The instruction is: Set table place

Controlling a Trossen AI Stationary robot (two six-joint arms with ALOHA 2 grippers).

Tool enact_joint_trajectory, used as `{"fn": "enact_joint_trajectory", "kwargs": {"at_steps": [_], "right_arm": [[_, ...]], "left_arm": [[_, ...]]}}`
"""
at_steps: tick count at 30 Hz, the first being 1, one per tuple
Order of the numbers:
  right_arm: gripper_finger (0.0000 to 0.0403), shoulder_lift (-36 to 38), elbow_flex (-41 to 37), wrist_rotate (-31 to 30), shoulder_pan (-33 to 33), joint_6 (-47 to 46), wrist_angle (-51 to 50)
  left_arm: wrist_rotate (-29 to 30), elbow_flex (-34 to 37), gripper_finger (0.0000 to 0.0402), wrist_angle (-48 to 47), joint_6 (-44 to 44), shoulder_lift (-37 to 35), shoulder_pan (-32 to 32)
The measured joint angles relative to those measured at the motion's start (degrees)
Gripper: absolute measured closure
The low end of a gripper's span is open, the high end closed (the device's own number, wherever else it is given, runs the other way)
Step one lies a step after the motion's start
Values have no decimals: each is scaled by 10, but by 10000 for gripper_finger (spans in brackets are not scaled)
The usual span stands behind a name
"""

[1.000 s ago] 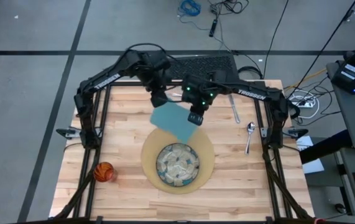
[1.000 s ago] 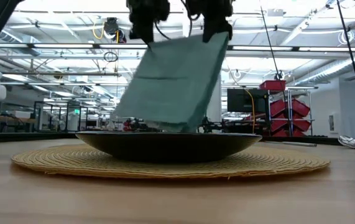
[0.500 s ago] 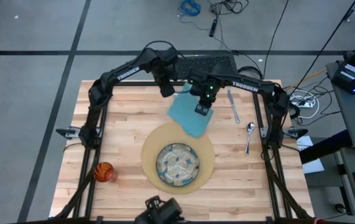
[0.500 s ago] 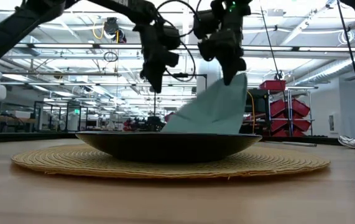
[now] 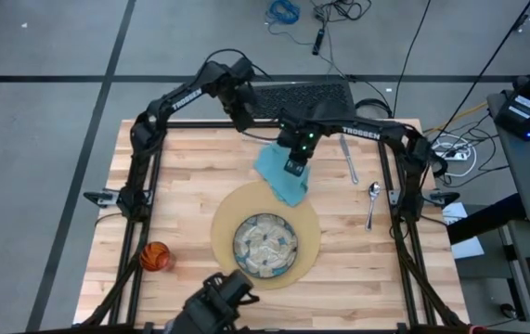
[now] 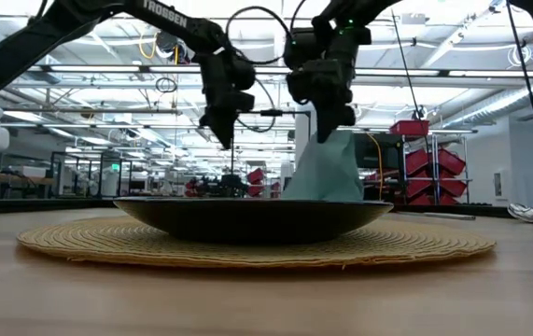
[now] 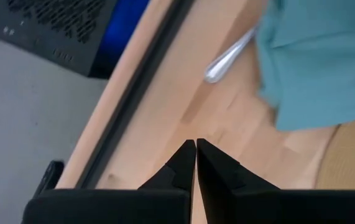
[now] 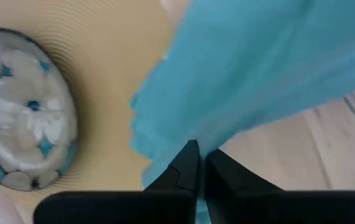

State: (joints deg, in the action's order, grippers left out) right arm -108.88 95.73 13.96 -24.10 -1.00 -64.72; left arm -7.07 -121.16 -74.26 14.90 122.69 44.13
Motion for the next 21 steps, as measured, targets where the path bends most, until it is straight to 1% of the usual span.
{"fn": "enact_joint_trajectory", "kwargs": {"at_steps": [4, 8, 14, 17, 19, 21], "right_arm": [[403, -23, 0, 27, 34, 1, 12], [403, -48, -1, 29, 53, 2, 14], [403, -65, -1, 28, 55, -12, 33], [403, -67, -1, 30, 55, -16, 41], [403, -68, -1, 51, 56, -26, 44], [403, -69, -1, 58, 61, -35, 50]], "left_arm": [[0, 0, 401, -11, 0, 0, 21], [-2, 0, 401, -12, 0, 0, 32], [-3, 0, 401, -13, 5, 0, 36], [-16, 0, 401, -13, 8, 0, 36], [-19, 0, 401, -12, 10, 0, 35], [-19, 0, 401, -12, 12, 0, 36]]}}
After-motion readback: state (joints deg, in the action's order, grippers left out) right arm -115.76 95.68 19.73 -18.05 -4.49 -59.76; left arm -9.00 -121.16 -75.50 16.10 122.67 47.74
